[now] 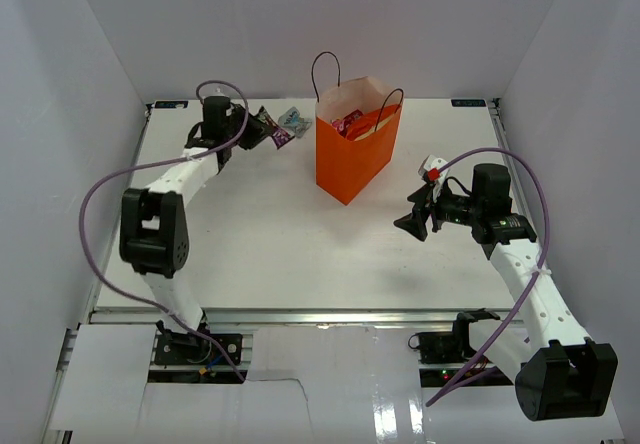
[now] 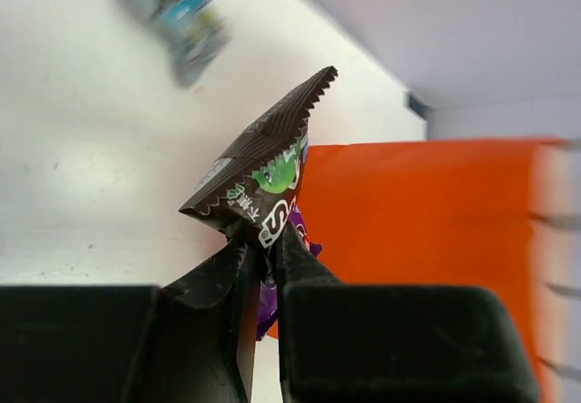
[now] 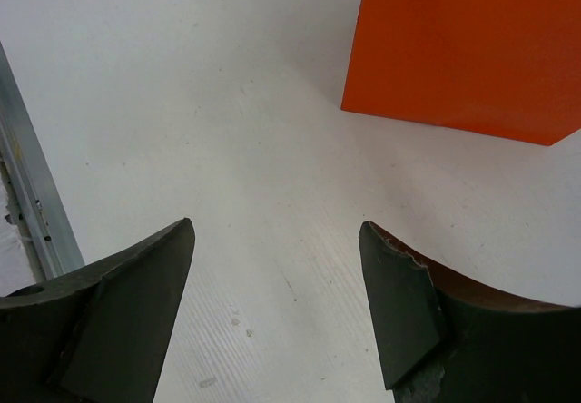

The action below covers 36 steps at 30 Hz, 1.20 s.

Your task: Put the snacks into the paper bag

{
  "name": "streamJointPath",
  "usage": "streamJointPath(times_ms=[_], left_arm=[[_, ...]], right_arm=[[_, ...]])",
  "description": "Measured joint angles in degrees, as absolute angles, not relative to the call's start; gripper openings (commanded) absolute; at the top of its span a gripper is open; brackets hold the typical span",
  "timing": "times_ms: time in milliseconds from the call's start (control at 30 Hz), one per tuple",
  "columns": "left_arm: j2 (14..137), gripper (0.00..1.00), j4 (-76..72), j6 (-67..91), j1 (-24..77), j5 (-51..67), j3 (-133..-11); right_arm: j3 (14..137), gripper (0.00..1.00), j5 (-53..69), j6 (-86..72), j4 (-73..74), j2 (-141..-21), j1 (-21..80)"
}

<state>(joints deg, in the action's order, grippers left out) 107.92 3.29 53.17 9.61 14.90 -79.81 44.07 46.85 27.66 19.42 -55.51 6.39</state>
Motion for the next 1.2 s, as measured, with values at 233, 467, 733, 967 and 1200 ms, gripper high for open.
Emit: streamJointPath(times_ms=[233, 467, 733, 967, 1200], left_arm=[[82.81, 0.15, -3.90, 33.01, 14.50, 14.39, -76.86], [84.42, 0.16, -4.86, 20.34, 27.31, 11.60, -85.76], [103.57, 0.54, 2.68, 14.24, 32.58, 5.23, -103.35], [111.98, 0.79, 10.31, 11.62, 36.29, 0.86, -112.64], [109.32, 0.81, 12.10, 12.14, 35.62, -4.86, -114.13]], right_arm=[[44.07, 0.79, 46.57, 27.68, 19.40, -55.46, 6.39], [44.07, 0.79, 46.02, 27.86, 19.35, -55.44, 6.35], [44.05, 0.79, 45.76, 28.10, 19.33, -55.11, 6.04], [44.05, 0.79, 45.78, 28.45, 19.33, -54.78, 6.00], [44.05, 0.79, 45.76, 28.62, 19.33, -54.78, 6.02]])
